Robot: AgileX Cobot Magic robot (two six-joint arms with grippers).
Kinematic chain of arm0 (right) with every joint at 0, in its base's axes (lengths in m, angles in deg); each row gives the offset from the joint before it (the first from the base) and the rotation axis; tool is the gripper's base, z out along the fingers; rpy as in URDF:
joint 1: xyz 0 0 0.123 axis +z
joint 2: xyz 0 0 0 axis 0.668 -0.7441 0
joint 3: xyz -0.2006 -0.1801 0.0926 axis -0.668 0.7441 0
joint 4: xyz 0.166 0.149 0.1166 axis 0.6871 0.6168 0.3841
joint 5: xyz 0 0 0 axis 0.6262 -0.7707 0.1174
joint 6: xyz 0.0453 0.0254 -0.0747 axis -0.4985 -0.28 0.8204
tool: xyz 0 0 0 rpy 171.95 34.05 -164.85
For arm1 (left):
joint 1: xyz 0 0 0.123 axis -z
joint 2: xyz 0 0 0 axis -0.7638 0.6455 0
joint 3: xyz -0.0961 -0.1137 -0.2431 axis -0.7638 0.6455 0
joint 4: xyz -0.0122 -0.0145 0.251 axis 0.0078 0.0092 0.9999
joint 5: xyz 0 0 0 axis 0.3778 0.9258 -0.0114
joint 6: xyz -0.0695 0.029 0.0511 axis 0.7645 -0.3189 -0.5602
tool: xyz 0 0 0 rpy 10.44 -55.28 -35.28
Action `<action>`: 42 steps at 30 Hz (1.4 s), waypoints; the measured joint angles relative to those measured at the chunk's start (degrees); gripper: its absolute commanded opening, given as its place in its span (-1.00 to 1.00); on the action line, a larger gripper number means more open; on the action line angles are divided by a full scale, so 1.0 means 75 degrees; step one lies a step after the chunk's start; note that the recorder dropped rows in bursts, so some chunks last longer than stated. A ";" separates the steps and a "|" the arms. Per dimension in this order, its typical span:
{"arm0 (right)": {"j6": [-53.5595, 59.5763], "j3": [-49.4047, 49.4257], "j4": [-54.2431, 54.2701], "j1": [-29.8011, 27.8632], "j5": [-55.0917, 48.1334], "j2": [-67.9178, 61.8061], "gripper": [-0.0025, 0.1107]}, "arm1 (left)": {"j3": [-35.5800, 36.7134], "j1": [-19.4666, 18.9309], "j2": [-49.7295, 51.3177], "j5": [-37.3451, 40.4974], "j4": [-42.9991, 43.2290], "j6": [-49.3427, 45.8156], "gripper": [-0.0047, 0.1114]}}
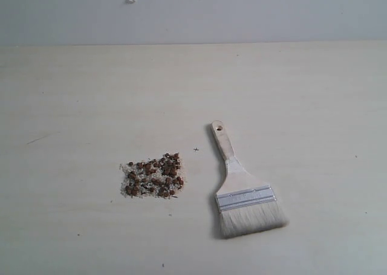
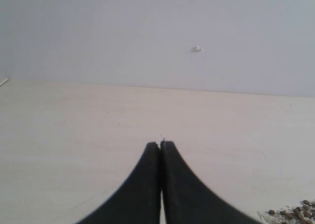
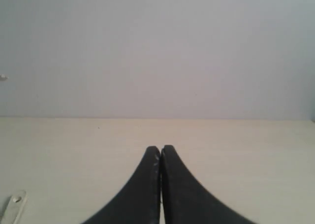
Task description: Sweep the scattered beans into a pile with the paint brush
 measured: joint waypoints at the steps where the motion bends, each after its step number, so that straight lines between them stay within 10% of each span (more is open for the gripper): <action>1: 0.0020 0.0099 0.0000 0.0000 0.0000 0.0000 -0.96 | 0.0000 0.0000 0.0000 0.0000 0.0000 0.0000 -0.92; 42: -0.0051 0.0668 0.0075 0.0000 -0.0368 0.0000 -0.96 | 0.0000 0.0000 0.0000 0.0000 0.0000 0.0000 -0.92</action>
